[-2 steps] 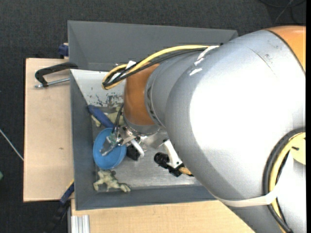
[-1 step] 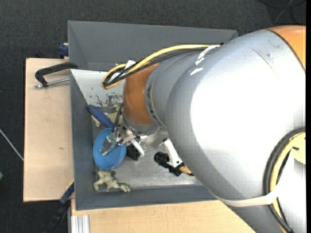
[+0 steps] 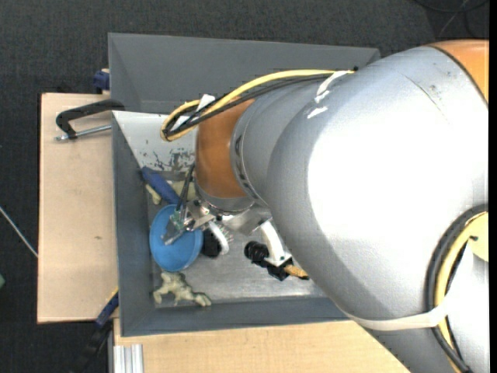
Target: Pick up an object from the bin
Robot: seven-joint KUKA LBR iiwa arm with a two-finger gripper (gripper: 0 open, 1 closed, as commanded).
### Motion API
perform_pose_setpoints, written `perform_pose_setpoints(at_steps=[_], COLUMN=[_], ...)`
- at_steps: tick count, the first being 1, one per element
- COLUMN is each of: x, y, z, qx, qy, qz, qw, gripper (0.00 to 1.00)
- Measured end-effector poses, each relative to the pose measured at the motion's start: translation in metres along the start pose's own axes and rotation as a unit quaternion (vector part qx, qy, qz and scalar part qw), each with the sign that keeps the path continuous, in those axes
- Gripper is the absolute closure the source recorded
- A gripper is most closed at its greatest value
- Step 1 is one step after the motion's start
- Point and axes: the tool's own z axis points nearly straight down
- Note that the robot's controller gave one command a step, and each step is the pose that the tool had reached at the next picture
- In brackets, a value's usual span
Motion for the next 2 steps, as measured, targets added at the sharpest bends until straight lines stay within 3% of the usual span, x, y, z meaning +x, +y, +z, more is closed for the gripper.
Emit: perform_pose_setpoints(at_steps=[1,2], x=[0.002,0.002], y=[0.001,0.003], z=[-0.029,-0.121], qx=[0.004,0.0], qy=[-0.0006,-0.0019], qz=[-0.002,-0.004], qw=[1.0,1.0], gripper=[1.0,1.0])
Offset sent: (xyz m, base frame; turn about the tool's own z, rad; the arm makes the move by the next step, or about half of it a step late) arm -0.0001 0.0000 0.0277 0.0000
